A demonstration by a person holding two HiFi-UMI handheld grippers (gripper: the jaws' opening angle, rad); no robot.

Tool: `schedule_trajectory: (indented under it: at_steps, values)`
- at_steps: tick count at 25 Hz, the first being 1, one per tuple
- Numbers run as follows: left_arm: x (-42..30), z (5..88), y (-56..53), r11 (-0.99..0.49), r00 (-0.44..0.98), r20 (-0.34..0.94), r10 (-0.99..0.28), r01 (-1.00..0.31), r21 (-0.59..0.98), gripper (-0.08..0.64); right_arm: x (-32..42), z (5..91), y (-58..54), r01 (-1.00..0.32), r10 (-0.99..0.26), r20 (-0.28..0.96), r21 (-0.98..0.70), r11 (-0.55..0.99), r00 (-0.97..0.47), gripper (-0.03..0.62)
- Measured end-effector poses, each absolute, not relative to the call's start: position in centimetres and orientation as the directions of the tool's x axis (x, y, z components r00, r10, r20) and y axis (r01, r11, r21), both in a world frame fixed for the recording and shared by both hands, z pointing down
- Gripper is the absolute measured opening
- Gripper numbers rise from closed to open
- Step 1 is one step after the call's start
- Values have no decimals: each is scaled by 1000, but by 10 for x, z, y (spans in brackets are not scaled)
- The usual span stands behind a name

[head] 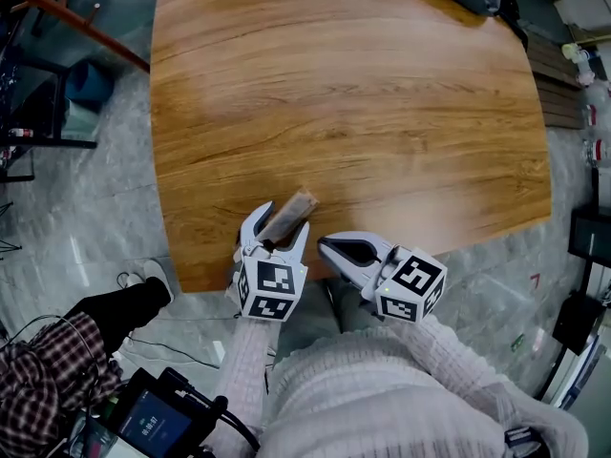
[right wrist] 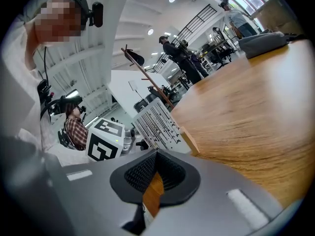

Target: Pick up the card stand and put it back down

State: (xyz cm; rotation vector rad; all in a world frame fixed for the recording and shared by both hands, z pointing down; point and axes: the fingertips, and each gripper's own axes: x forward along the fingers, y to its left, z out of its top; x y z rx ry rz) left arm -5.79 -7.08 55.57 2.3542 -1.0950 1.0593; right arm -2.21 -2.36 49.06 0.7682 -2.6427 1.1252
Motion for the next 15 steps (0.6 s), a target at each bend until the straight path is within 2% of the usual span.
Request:
schedule_trajectory:
  at_steps: [9, 12, 15]
  values:
    - [-55, 556, -70, -656, 448, 734, -510, -755, 4, 259, -19, 490, -24, -522, -396, 343, -626, 580, -852, -2]
    - [-52, 555, -68, -674, 455, 725, -518, -739, -18, 215, -18, 491, -25, -528, -402, 346, -621, 579, -848, -2]
    - [-51, 557, -67, -681, 460, 719, -521, -732, -24, 206, -16, 490, -26, -531, -408, 343, -618, 580, -846, -2]
